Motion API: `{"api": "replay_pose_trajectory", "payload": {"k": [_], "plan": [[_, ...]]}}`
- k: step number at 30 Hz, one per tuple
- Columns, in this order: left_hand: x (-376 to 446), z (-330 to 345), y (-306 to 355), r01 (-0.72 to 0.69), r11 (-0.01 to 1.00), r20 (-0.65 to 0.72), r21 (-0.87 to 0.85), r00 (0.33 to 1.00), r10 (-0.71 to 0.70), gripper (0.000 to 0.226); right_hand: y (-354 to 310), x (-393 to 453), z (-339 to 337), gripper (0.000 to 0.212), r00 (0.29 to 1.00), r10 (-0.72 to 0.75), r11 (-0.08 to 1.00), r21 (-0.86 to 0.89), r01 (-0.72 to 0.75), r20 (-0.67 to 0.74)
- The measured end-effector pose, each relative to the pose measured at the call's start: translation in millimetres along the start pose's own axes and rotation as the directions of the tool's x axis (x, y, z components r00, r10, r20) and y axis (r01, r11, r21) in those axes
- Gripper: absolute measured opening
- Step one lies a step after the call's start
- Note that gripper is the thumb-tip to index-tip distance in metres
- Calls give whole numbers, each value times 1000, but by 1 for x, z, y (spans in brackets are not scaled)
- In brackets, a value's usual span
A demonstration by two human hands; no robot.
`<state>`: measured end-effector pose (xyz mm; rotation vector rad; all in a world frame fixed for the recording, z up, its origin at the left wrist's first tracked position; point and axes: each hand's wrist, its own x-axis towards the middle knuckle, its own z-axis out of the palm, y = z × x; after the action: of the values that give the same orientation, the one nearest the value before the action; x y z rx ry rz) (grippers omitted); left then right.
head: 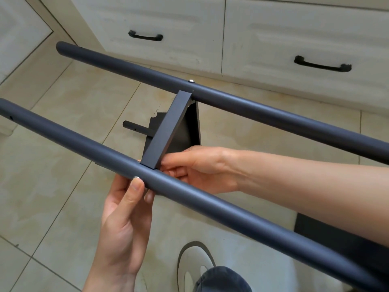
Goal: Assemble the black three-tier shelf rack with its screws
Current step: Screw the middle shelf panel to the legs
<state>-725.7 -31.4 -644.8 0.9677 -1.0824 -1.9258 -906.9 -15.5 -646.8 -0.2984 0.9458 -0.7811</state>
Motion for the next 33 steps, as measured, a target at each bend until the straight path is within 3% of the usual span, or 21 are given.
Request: {"api": "replay_pose_trajectory", "payload": {"k": [5, 14, 20, 26, 33], "plan": [[0, 0, 0, 2, 1000, 3, 8, 1000, -2, 62, -5, -7, -6, 23, 998, 9, 999, -37, -6, 57], [0, 2, 1, -10, 1000, 16, 21, 1000, 10, 57, -5, -2, -2, 13, 1000, -29, 999, -29, 29, 1], [0, 1, -2, 2, 1000, -1, 6, 1000, -2, 65, -5, -6, -7, 32, 999, 1, 997, -79, 1, 33], [1, 0, -1, 5, 1000, 9, 10, 1000, -5, 63, -7, -5, -4, 11, 1000, -16, 999, -46, 17, 9], [-1, 0, -3, 7, 1000, 19, -9, 1000, -7, 66, -5, -5, -6, 32, 1000, 23, 994, -110, -22, 14]]}}
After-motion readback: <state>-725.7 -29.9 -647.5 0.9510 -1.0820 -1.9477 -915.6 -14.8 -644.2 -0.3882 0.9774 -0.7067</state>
